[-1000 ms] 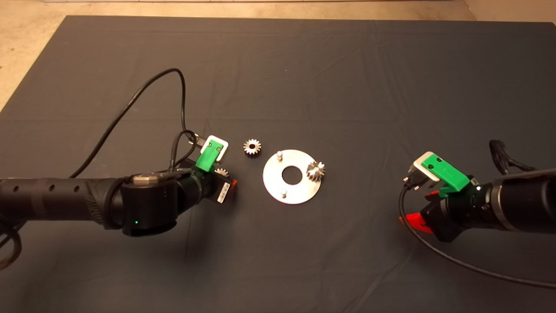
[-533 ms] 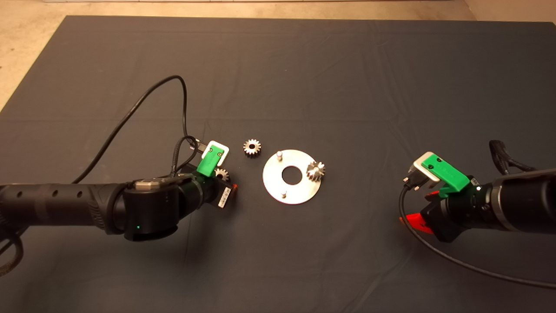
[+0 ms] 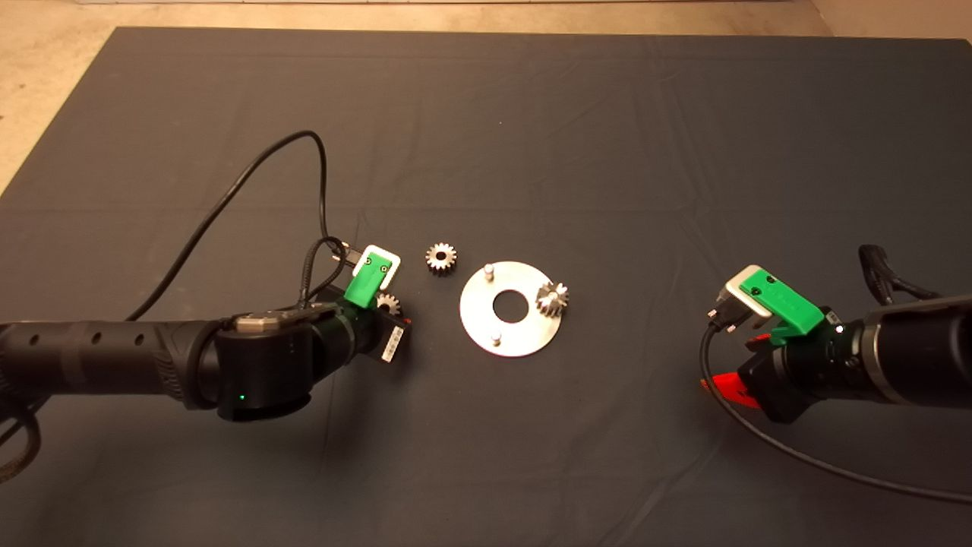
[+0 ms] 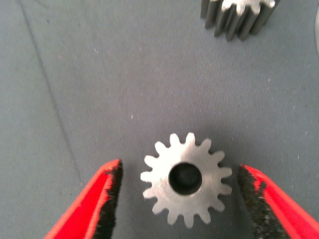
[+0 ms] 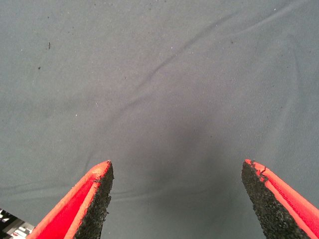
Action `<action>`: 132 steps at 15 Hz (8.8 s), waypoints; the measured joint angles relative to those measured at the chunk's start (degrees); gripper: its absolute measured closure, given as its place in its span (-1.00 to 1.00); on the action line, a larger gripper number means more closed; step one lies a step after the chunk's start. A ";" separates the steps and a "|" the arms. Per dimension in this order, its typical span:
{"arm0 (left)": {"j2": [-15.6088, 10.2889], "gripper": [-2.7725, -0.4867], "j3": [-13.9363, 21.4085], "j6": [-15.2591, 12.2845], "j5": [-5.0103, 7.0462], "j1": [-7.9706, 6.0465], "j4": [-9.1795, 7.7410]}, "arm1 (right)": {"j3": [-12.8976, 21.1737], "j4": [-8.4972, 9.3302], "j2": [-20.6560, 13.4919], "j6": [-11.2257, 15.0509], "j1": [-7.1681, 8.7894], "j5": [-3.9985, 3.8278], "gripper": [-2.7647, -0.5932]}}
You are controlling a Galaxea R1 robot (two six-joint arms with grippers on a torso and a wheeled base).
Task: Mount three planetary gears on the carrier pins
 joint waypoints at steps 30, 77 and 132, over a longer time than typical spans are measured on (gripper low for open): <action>-0.80 0.76 1.51 -0.09 -0.24 0.18 0.48 | 0.00 0.05 -2.54 -1.30 0.33 0.00 -0.20; 16.09 0.86 6.06 3.55 7.20 0.27 3.27 | 0.00 0.07 -2.56 -1.33 1.10 0.01 -0.19; 20.02 0.88 2.97 5.16 7.19 4.45 8.42 | 0.00 0.06 -2.72 -1.35 1.07 0.01 -0.19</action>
